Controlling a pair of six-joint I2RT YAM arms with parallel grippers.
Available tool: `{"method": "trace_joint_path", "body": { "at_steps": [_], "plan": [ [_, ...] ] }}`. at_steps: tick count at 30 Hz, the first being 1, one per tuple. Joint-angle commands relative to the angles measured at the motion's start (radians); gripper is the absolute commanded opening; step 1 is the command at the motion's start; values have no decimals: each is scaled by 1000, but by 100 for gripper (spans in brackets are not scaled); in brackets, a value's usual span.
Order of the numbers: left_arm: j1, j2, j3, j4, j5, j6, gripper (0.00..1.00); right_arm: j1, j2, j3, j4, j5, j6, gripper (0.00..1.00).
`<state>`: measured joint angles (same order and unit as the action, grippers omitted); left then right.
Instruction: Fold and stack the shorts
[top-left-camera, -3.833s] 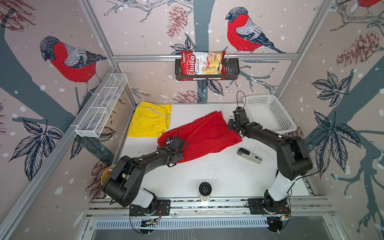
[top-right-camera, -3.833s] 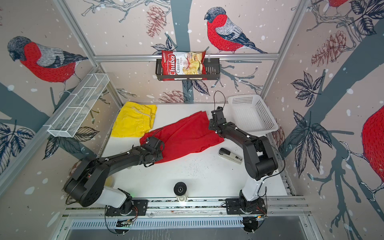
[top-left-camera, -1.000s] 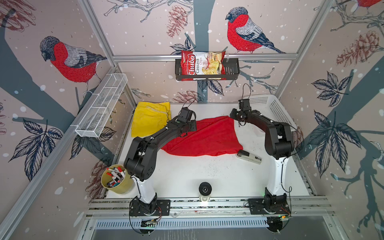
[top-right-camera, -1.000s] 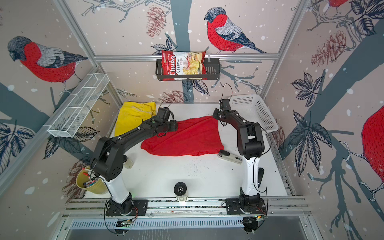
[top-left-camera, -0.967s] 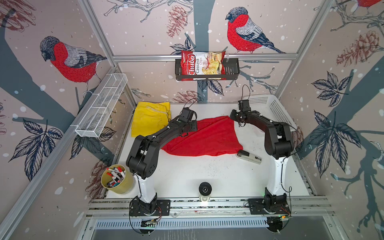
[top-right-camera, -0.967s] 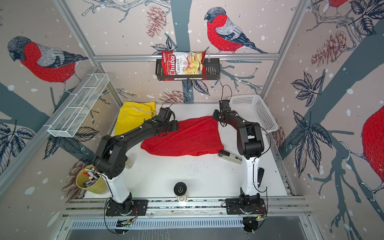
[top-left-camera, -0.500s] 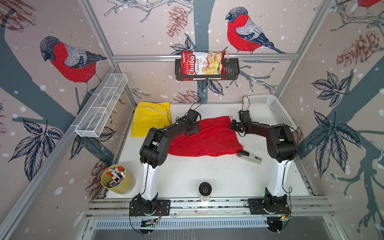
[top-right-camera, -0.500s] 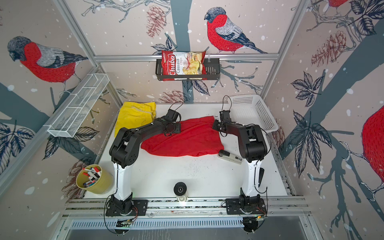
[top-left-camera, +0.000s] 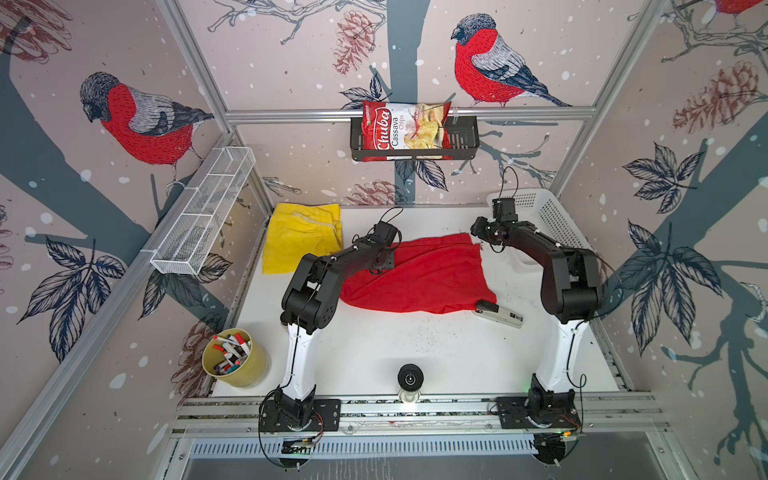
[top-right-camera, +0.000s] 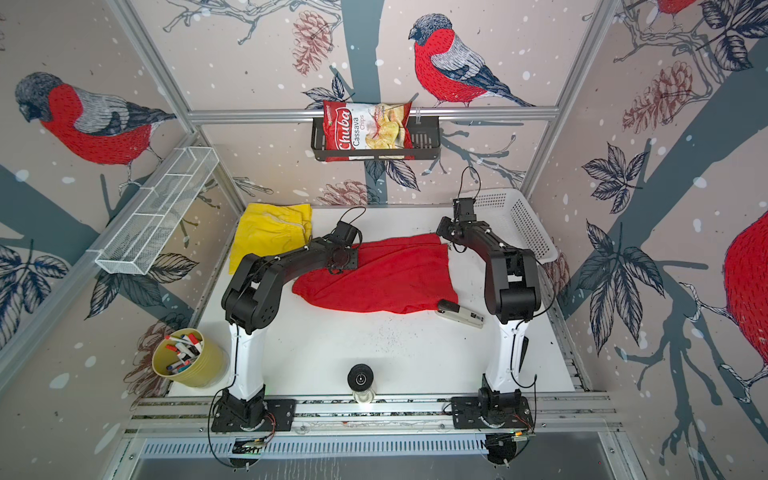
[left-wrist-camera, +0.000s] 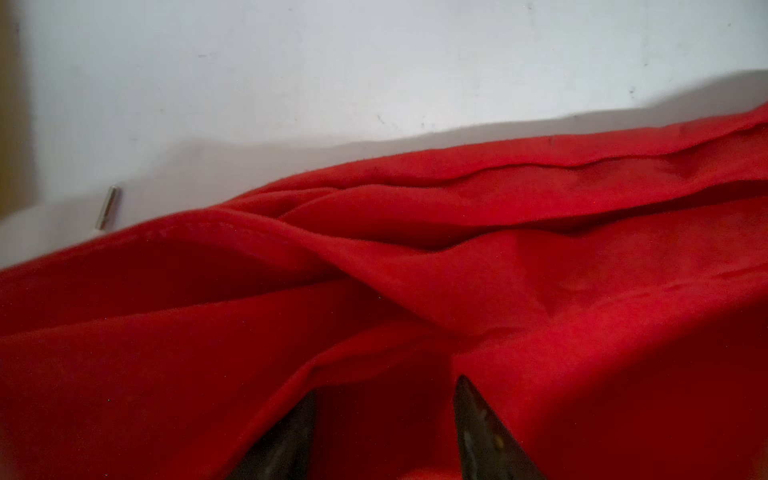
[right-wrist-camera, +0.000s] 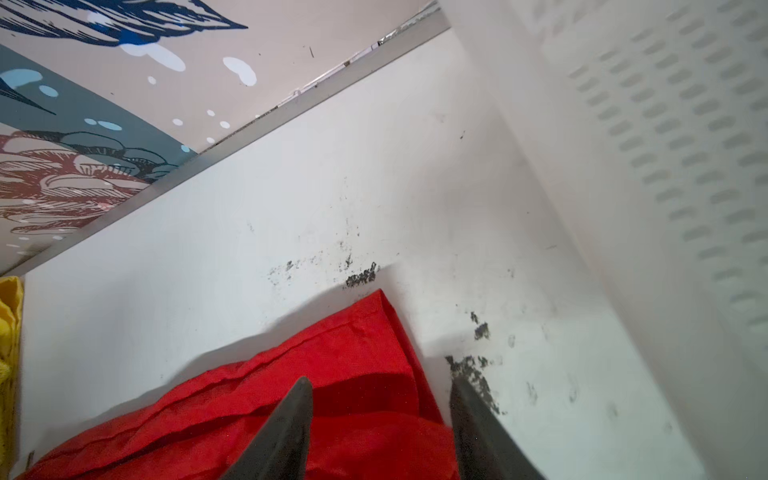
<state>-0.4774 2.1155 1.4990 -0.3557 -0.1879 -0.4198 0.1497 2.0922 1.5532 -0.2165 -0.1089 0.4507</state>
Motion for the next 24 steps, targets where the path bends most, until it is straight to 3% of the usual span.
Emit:
{"method": "trace_joint_path", "body": {
  "at_steps": [1,8,10,12,13,16,18,20,24],
  "plan": [
    [5,4,6,-15,-26,-5,55,0,29,13,-77,-21,7,59],
    [3,-12,24,7,-36,-13,69,-1,50,-33,-51,-94,33,57],
    [4,-3,33,15,-31,-13,75,-2,58,-36,-26,-151,45,44],
    [4,23,53,10,-28,-13,75,-1,60,-36,10,-187,61,23],
    [4,38,64,3,-26,-13,72,-1,61,-31,25,-197,68,14],
    [3,61,69,4,-20,-15,62,-2,54,1,51,-187,63,2],
    [5,67,57,10,-29,-20,50,-6,43,24,63,-160,49,0],
    [10,69,46,7,-56,-41,31,-15,30,33,76,-126,38,0],
    [45,67,13,9,-59,-79,1,-40,11,47,105,-92,18,1]
  ]
}}
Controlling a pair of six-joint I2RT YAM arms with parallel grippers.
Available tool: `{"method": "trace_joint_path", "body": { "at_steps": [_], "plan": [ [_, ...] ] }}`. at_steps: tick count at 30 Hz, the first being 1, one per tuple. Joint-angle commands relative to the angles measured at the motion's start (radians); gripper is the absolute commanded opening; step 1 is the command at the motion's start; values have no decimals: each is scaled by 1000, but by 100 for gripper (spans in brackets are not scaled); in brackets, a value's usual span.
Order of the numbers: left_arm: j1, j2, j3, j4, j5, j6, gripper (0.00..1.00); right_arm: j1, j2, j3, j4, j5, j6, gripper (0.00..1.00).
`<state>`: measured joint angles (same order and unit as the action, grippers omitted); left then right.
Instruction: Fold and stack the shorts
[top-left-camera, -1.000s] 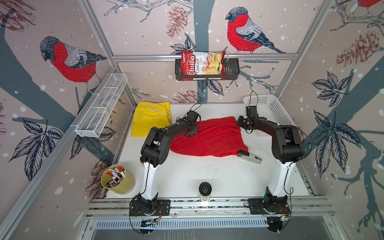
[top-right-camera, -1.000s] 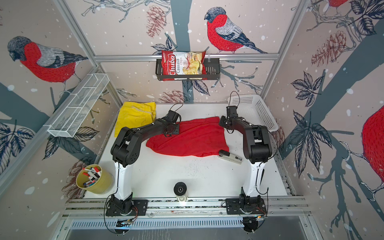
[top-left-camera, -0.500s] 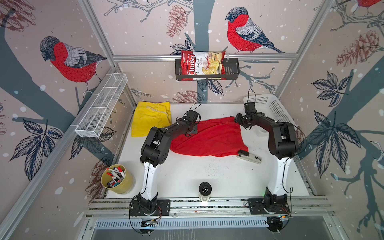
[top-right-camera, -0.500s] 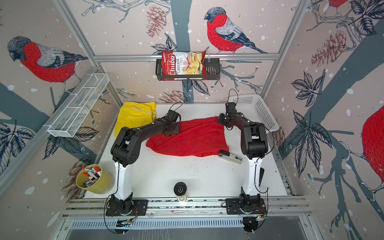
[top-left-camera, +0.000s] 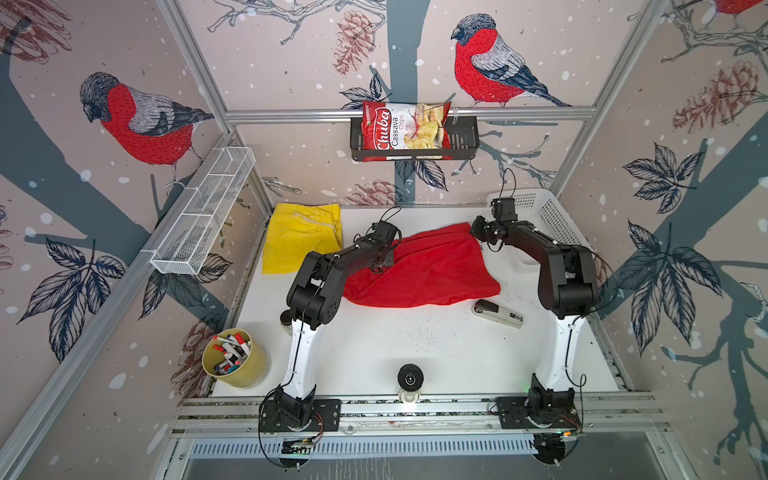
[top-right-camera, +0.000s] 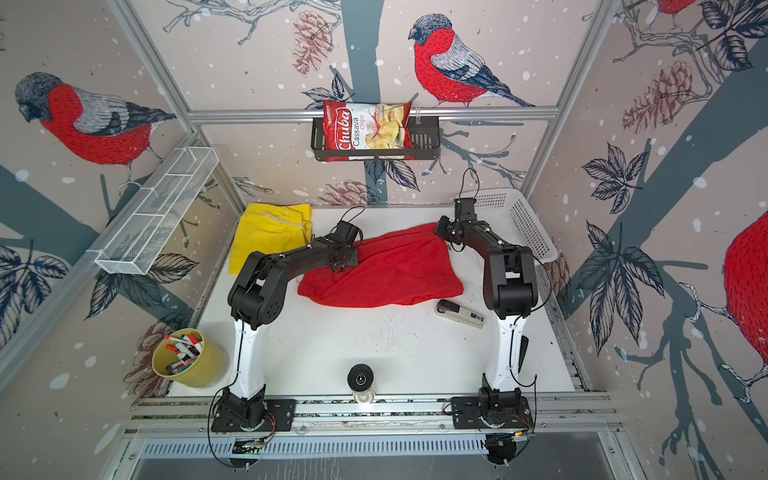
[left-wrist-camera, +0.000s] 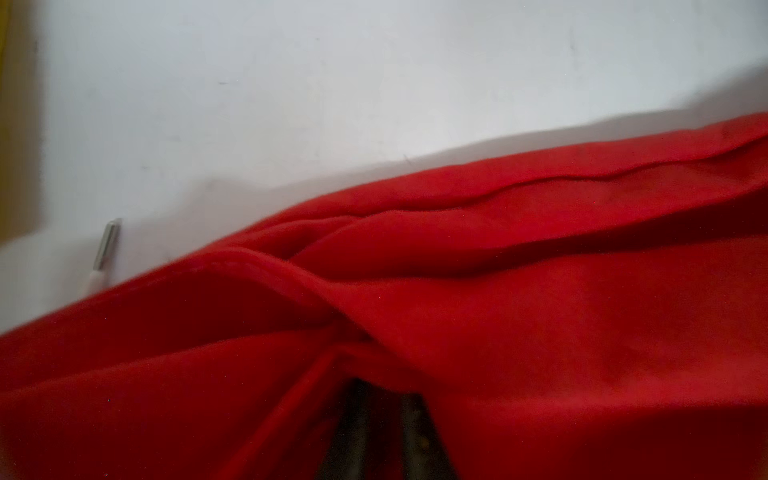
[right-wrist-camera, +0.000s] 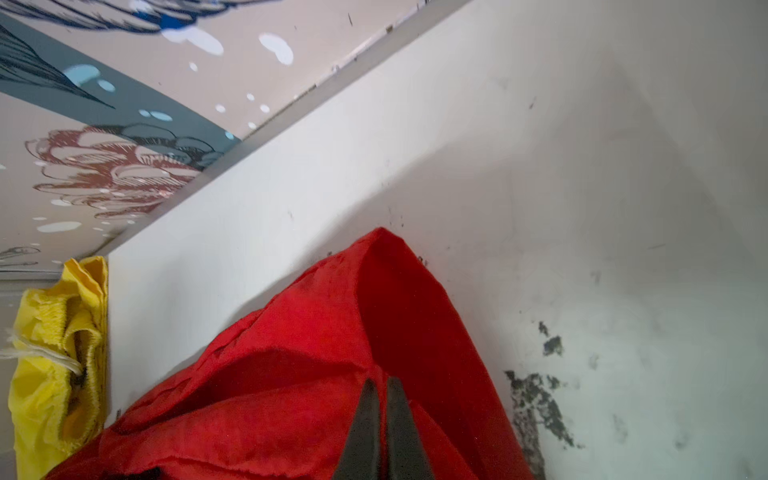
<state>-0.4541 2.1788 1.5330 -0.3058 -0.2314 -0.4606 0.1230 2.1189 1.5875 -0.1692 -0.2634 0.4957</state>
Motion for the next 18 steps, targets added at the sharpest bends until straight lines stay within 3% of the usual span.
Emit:
{"method": "trace_joint_path", "body": {
  "at_steps": [1,10,13,16,18],
  "plan": [
    [31,-2,-34,-36,-12,-48,0,-16,-15,18,58,67,-35,3],
    [52,-90,-81,2,-13,-72,0,8,29,45,61,89,-72,24],
    [54,-123,-81,9,-28,-82,0,22,57,76,52,104,-85,24],
    [58,-149,-74,19,-40,-88,0,38,71,99,53,136,-106,12],
    [66,-148,-55,9,-35,-91,0,45,75,108,62,154,-116,9]
  ]
}}
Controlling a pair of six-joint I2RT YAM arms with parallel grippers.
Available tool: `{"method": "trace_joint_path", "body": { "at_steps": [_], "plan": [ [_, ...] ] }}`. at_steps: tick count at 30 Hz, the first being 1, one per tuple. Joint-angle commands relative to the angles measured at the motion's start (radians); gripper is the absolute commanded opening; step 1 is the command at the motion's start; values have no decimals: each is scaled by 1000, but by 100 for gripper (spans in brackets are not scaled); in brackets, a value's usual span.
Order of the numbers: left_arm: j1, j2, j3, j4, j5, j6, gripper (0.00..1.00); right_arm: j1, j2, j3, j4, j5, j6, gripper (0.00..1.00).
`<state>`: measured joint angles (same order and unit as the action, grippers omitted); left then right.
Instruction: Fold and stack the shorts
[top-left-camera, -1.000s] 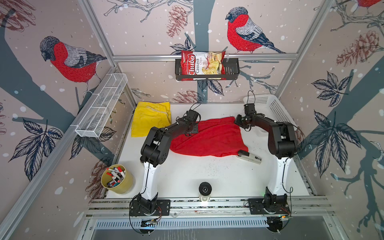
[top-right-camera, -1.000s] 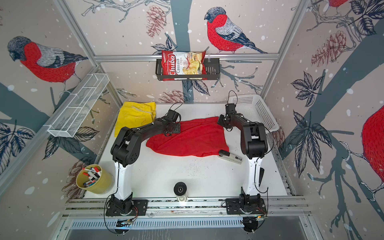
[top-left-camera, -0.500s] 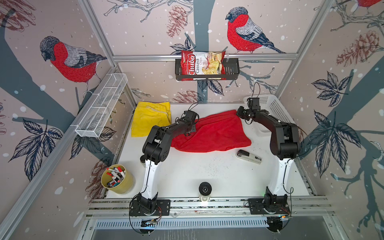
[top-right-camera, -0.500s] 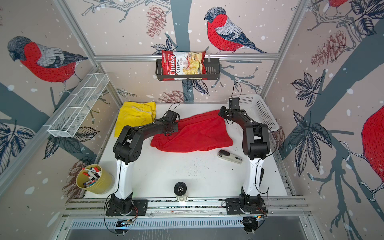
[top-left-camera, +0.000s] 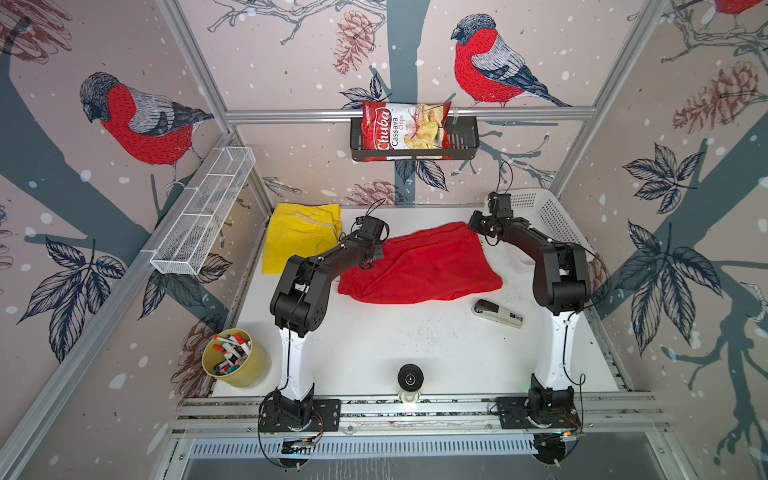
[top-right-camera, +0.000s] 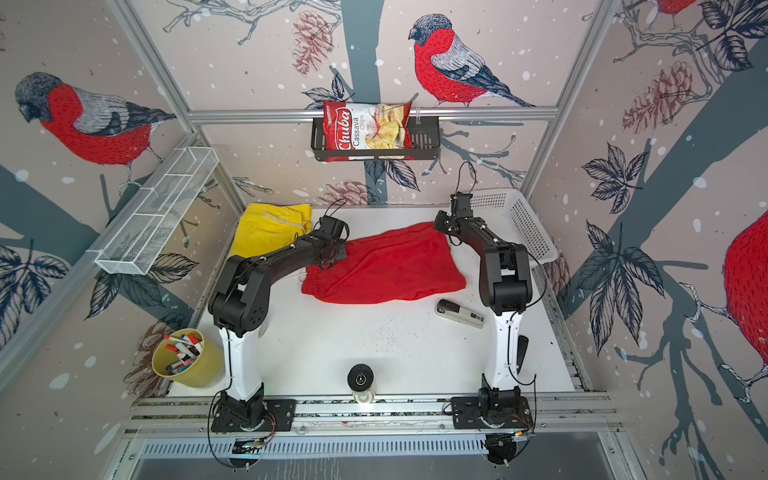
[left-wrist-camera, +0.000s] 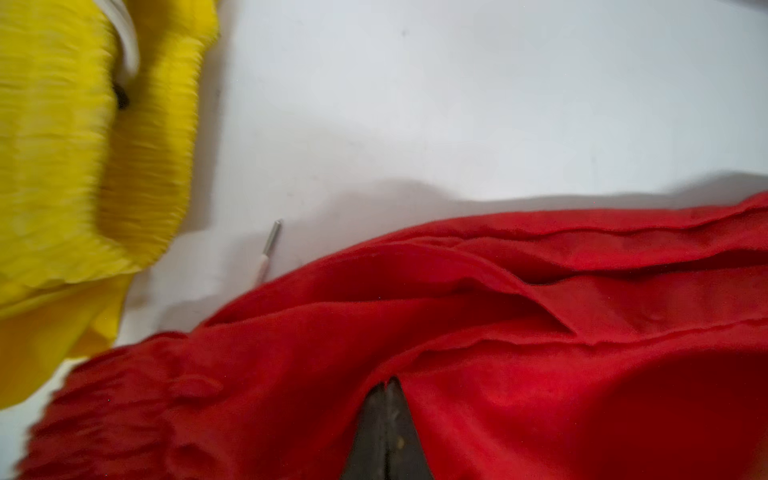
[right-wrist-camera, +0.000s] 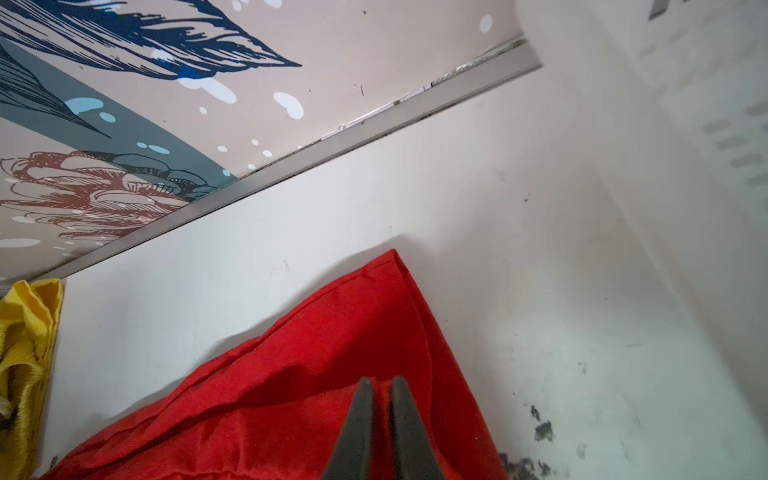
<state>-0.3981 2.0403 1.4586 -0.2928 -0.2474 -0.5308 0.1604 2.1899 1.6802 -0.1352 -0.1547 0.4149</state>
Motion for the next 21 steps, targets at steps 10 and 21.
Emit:
{"method": "trace_joint_path", "body": {
  "at_steps": [10,21],
  "plan": [
    [38,44,88,1,55,-4,22,7,12,36,117,77,-42,14],
    [-34,94,145,148,270,167,79,8,60,44,97,55,-28,13]
  ]
}}
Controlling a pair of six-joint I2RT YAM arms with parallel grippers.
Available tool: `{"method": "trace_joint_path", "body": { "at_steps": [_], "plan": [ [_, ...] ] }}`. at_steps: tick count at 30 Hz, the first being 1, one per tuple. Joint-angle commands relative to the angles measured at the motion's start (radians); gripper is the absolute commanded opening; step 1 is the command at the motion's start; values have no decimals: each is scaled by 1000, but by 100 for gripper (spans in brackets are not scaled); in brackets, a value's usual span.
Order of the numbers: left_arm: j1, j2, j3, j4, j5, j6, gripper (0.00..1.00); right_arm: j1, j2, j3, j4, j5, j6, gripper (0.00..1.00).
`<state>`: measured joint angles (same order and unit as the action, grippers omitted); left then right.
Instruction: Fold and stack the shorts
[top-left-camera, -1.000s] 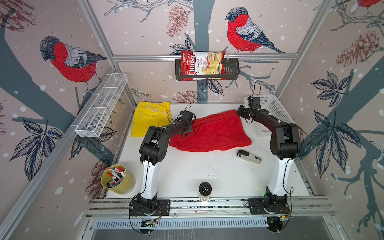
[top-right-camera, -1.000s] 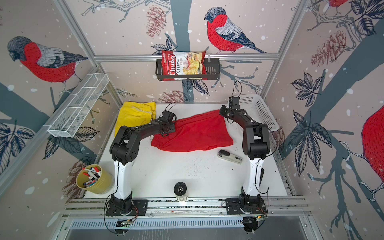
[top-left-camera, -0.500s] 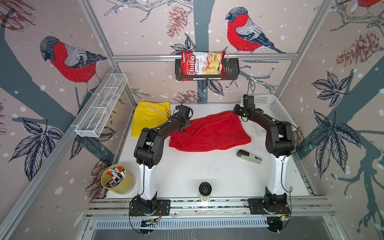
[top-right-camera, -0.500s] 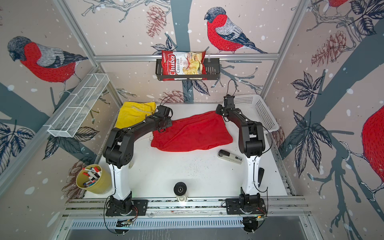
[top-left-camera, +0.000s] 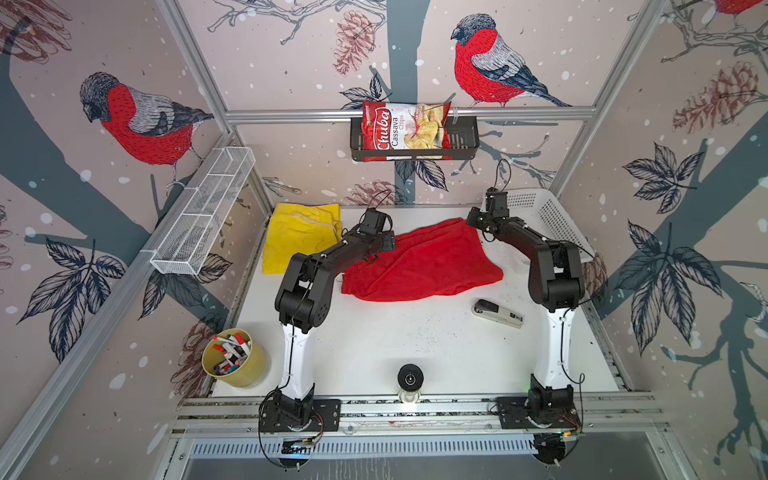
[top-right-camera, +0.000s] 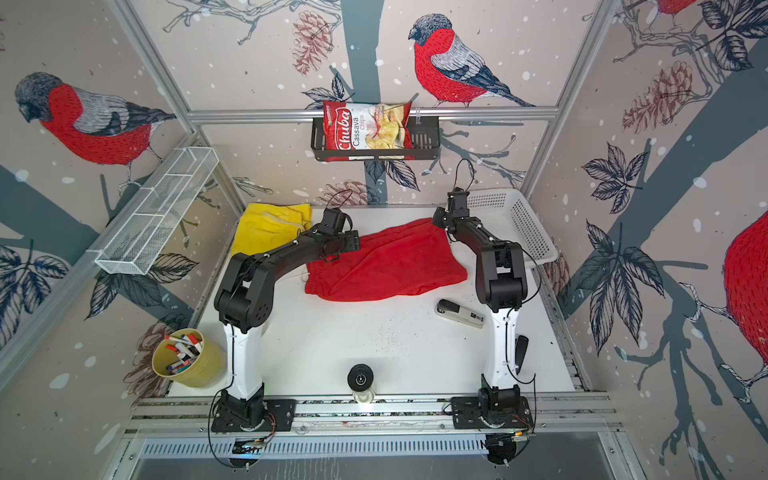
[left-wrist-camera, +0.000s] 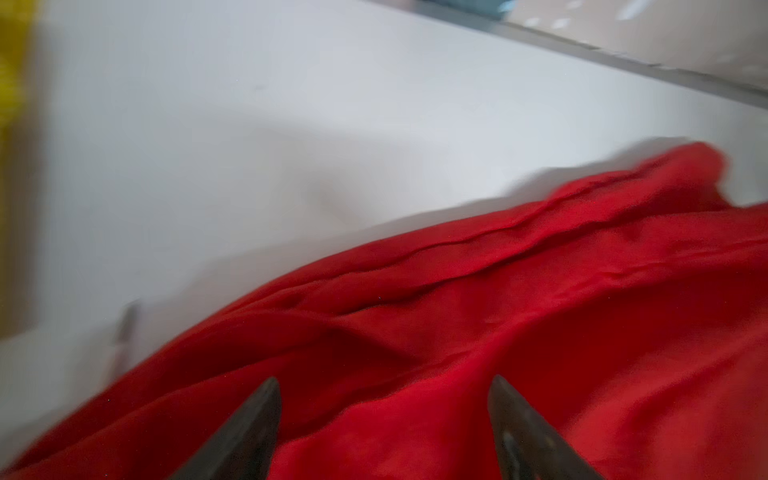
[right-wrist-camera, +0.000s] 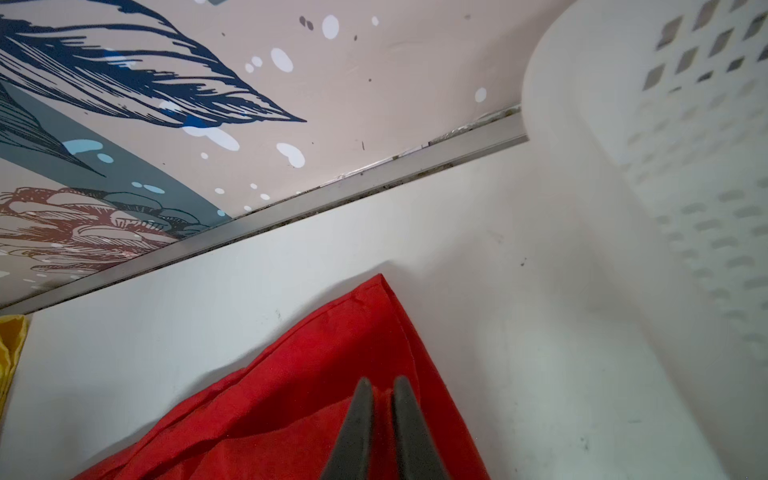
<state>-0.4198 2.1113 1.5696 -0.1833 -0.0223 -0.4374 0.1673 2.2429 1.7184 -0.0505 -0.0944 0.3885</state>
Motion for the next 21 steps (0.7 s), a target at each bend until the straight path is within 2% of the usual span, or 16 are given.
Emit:
{"method": "trace_joint_path", "body": {
  "at_steps": [1,9,11,16,19,21],
  "plan": [
    [-19,36,49,34,48,87,80,1,9,6,14,-8,-1,14],
    [-55,229,296,-118,-41,178,79,0,24,15,11,-22,5,13],
    [-58,267,340,-145,-35,198,79,-2,29,18,11,-22,6,14],
    [-58,288,338,-135,0,220,76,-9,49,33,3,-28,17,13],
    [-58,292,326,-126,17,229,69,-12,56,42,1,-28,18,13],
    [-59,297,324,-125,25,234,57,-13,62,50,-3,-28,18,13]
  ]
}}
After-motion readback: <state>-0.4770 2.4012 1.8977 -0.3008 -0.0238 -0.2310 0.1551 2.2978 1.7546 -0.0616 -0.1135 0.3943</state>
